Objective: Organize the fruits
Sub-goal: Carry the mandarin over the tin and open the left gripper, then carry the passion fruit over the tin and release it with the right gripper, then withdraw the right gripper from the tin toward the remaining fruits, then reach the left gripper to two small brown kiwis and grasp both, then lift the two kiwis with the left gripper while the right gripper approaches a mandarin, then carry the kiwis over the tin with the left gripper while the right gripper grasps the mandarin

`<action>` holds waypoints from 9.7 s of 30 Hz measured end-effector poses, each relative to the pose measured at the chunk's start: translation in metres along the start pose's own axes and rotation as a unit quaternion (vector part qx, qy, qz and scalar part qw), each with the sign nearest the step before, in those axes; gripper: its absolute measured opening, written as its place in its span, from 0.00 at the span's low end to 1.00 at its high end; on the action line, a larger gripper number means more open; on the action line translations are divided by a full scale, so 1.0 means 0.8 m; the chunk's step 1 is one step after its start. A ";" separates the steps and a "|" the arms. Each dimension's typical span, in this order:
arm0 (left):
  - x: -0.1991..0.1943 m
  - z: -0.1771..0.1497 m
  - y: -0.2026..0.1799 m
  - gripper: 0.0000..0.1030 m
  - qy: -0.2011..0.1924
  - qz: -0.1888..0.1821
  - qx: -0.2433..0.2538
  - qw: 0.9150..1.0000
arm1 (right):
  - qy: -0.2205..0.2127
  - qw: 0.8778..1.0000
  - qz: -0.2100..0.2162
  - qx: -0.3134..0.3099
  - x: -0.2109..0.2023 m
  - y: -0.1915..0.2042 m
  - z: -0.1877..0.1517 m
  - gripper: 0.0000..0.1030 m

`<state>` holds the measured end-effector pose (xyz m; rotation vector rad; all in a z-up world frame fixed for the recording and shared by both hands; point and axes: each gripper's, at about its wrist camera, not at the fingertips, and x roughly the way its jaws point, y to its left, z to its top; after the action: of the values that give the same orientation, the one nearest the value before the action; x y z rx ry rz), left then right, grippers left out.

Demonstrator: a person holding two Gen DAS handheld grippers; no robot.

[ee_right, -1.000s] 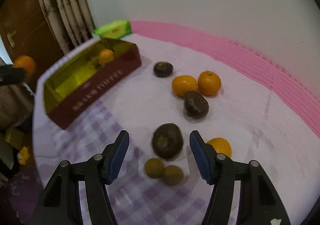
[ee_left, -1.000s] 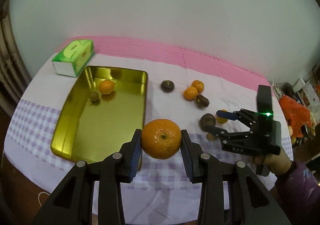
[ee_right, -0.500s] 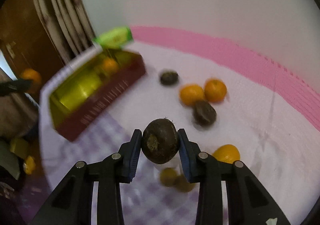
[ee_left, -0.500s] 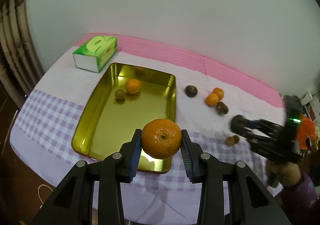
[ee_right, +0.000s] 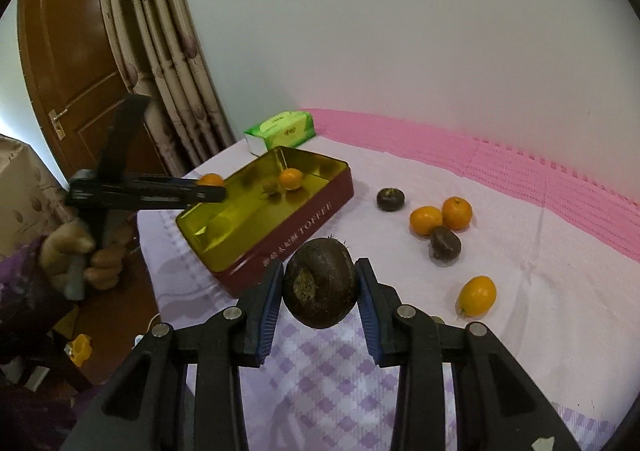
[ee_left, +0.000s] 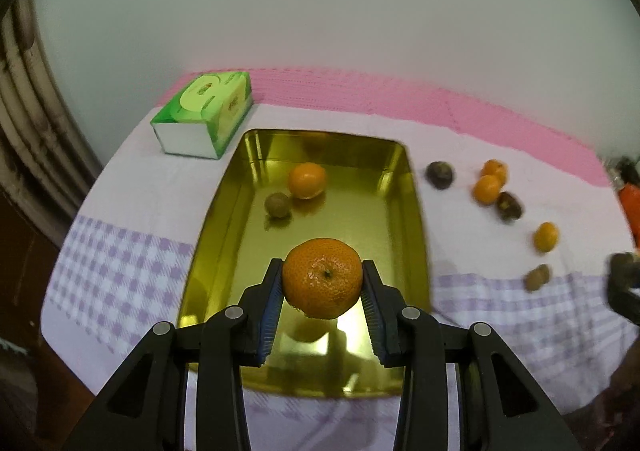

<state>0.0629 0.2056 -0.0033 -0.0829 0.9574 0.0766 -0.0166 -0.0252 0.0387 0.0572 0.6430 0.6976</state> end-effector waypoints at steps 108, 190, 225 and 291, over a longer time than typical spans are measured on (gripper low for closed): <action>-0.081 -0.072 0.025 0.78 -0.013 0.141 -0.082 0.987 | 0.150 0.988 -0.003 -0.029 0.304 0.069 0.130 0.33; -0.084 -0.038 -0.153 0.81 -0.036 -0.033 0.164 0.985 | 0.046 0.922 -0.311 0.227 -0.005 -0.255 -0.109 0.79; 0.070 -0.021 -0.283 0.25 0.090 -0.205 0.168 0.960 | 0.036 0.934 -0.267 0.234 -0.004 -0.259 -0.107 0.99; -0.051 -0.026 -0.023 0.26 -0.002 -0.126 -0.109 0.986 | 0.087 0.968 -0.172 0.160 0.105 -0.163 -0.040 0.39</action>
<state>0.0248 0.1843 0.0186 -0.4049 0.9244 -0.0514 0.0897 -0.0798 -0.0656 0.1796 0.9060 0.2589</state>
